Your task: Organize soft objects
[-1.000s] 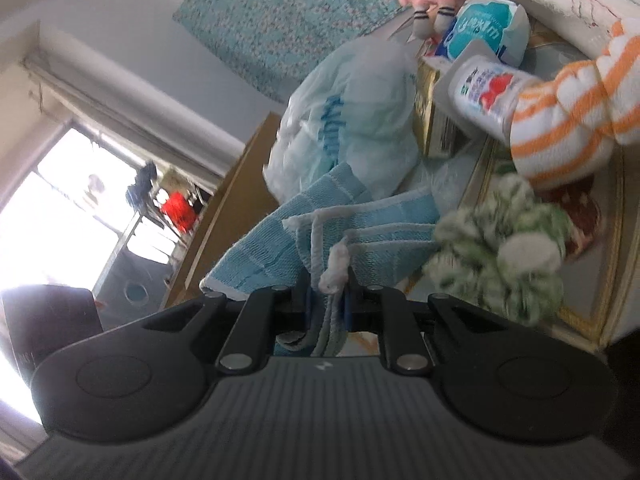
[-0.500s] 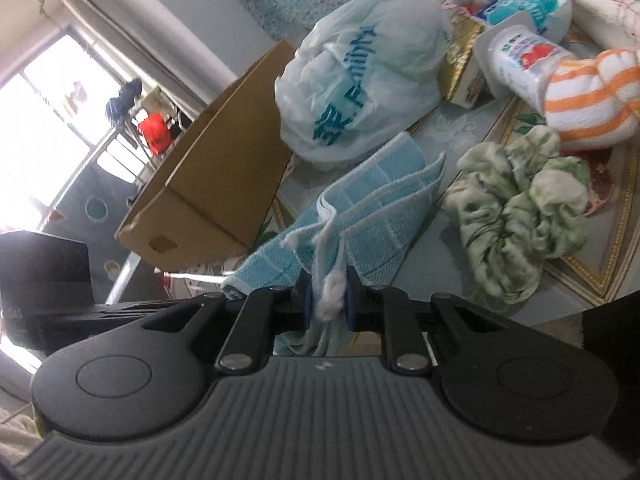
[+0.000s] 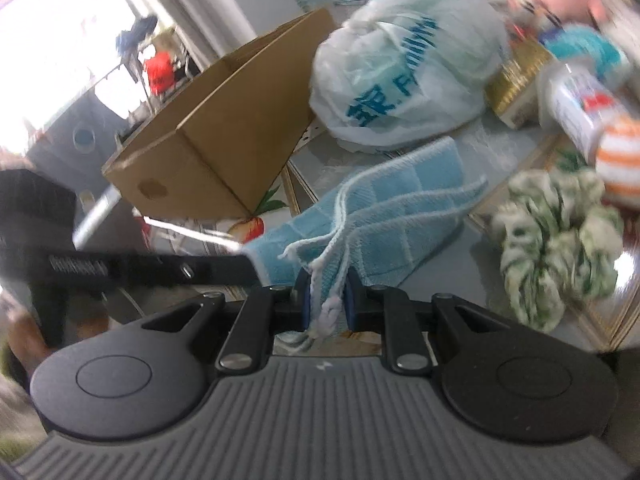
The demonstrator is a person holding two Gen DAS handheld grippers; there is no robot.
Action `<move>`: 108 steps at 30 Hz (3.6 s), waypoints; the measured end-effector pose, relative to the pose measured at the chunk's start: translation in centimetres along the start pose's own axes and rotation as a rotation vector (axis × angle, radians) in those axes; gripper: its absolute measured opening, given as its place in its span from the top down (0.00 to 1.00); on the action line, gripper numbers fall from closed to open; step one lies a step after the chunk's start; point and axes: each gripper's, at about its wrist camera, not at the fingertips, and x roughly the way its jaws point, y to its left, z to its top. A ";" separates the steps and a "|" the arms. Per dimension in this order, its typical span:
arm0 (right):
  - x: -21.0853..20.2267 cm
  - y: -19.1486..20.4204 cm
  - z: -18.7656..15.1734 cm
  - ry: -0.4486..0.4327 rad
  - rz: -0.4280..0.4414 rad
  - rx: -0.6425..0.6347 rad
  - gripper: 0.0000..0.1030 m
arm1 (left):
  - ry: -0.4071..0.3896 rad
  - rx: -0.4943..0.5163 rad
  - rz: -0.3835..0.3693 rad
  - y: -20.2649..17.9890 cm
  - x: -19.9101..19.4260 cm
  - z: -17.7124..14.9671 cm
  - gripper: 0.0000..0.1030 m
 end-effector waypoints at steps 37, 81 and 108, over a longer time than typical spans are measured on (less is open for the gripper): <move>3.5 3.3 -0.7 0.119 0.198 -0.274 0.38 | 0.033 -0.048 -0.004 2.7 3.6 2.2 0.36; 5.4 -9.1 0.7 -0.069 0.531 0.566 0.38 | 0.143 0.080 -0.045 2.3 4.2 3.2 0.27; -0.2 -7.0 0.5 -0.150 0.166 0.461 0.35 | 0.124 0.222 0.215 -0.5 4.9 2.4 0.74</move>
